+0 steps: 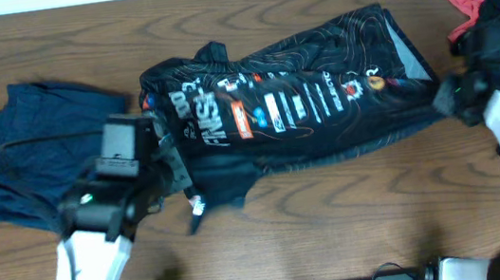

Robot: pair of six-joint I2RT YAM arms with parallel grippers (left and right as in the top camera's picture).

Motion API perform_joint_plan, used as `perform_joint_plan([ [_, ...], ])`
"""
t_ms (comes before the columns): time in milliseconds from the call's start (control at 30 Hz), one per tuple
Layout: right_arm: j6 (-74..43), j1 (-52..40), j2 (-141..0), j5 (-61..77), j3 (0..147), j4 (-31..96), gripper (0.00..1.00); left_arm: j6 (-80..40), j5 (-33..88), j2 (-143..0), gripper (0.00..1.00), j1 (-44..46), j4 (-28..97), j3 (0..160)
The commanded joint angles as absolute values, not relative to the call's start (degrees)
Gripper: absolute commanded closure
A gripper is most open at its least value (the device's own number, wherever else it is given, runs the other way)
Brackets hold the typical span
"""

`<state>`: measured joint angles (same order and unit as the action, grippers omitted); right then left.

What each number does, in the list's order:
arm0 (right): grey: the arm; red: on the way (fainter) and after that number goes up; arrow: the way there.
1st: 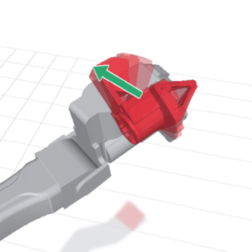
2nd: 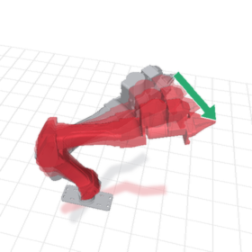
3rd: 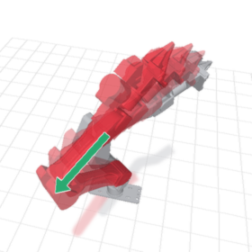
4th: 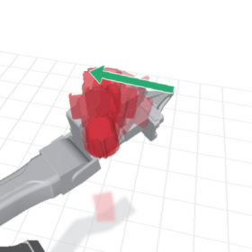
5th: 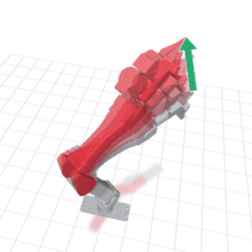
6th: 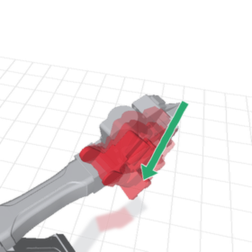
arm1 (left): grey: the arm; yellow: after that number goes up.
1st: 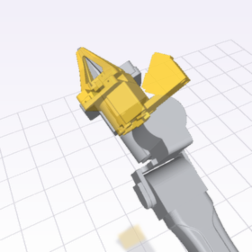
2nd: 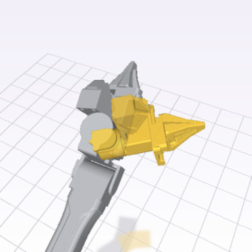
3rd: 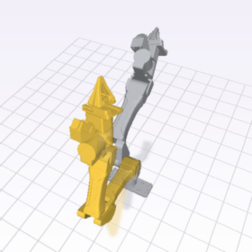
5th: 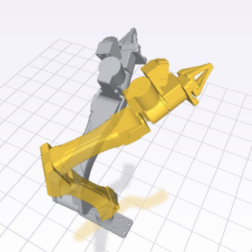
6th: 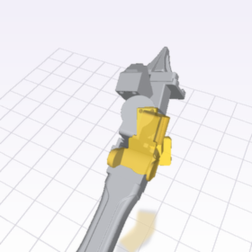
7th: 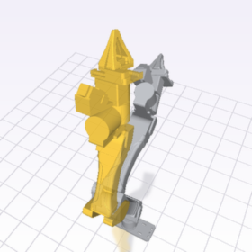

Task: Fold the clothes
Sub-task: 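Lift the jersey with both grippers and lay it flat, shaking it out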

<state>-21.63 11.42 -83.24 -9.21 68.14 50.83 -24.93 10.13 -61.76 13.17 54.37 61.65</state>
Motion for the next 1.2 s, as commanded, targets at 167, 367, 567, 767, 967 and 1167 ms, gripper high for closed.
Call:
perform_joint_plan([
  [167,-16.86,13.08,-68.88,-10.09,79.37,55.94,0.99,-17.04,9.32,-55.61,0.94,12.80,56.27,83.29],
  [367,-16.84,15.59,-61.10,-10.09,87.22,56.14,0.99,-15.09,5.80,-54.61,0.94,12.80,55.90,97.67],
  [567,-14.44,16.67,-59.16,-10.09,94.65,55.18,0.99,-13.52,5.23,-54.81,0.94,12.80,55.09,101.97],
  [767,-13.08,16.62,-61.36,-8.88,95.50,52.93,0.99,-12.05,5.28,-59.72,0.94,12.80,56.36,101.93],
  [967,-9.39,16.32,-71.20,-1.87,95.50,51.90,0.99,-11.99,5.28,-70.63,0.94,12.80,55.37,101.93],
  [1167,-9.19,15.38,-86.21,2.31,95.50,42.81,0.99,-8.34,5.28,-86.28,0.94,12.10,42.41,101.93],
])
